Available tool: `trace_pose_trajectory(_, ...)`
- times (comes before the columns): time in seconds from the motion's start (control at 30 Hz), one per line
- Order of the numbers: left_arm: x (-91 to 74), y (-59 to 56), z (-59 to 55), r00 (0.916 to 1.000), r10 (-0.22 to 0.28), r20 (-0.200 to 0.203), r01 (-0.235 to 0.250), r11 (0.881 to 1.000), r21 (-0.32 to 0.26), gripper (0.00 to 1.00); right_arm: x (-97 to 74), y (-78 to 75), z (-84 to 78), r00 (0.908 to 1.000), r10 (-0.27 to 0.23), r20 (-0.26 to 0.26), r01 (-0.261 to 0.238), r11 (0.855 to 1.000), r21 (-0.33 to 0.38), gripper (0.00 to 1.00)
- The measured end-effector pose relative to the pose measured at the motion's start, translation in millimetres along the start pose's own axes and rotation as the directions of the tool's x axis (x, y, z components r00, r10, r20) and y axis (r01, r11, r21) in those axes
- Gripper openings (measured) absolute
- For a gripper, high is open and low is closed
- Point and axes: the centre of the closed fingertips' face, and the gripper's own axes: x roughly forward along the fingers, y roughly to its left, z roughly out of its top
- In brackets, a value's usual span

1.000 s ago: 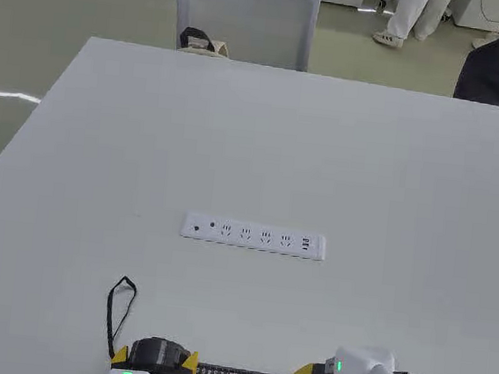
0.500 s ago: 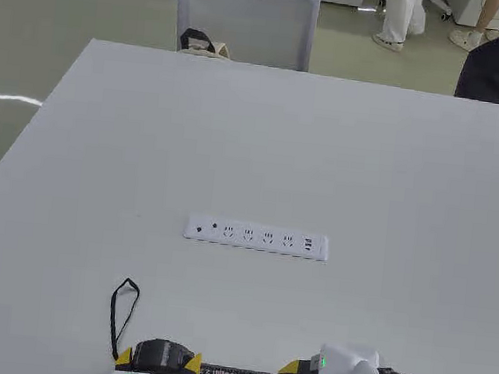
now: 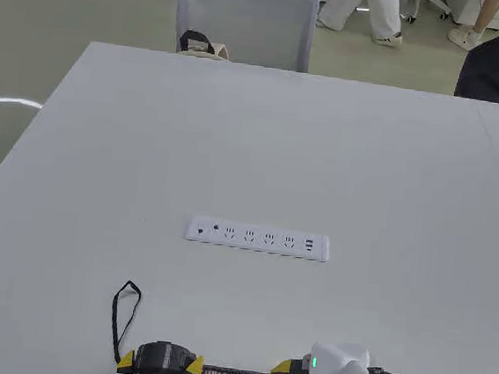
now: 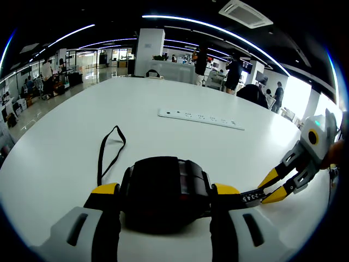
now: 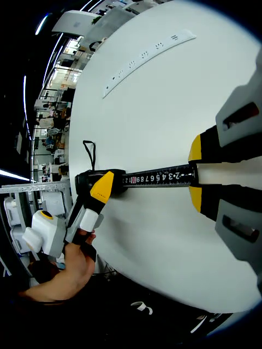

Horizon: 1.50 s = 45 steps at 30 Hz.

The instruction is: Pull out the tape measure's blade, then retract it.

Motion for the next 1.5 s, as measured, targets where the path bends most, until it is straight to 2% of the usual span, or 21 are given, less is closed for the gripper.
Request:
trace_pose_trajectory(0.43, -0.7, 0.6, 0.1, 0.9999, -0.011, -0.004, 0.011, 1.0, -0.006, 0.63, 11.6, -1.1, 11.0, 0.9999, -0.001, 0.012, 0.001, 1.0, -0.012, 0.12)
trace_pose_trajectory(0.8, 1.0, 1.4, -1.4, 0.9999, -0.011, -0.008, 0.011, 1.0, -0.005, 0.63, 29.1, 2.4, 33.2, 0.9988, 0.02, 0.044, -0.019, 0.999, -0.025, 0.12)
trace_pose_trajectory(1.13, -2.8, -1.1, 1.2, 0.9996, -0.027, -0.009, 0.027, 1.0, -0.003, 0.63, 37.4, 6.4, 41.3, 0.9984, 0.025, 0.051, -0.024, 1.0, -0.018, 0.12)
trace_pose_trajectory(1.5, 0.0, 4.2, -2.9, 0.9986, -0.051, -0.016, 0.051, 0.999, -0.007, 0.63, 50.7, 9.9, 49.3, 0.9981, 0.024, 0.056, -0.023, 1.0, -0.011, 0.12)
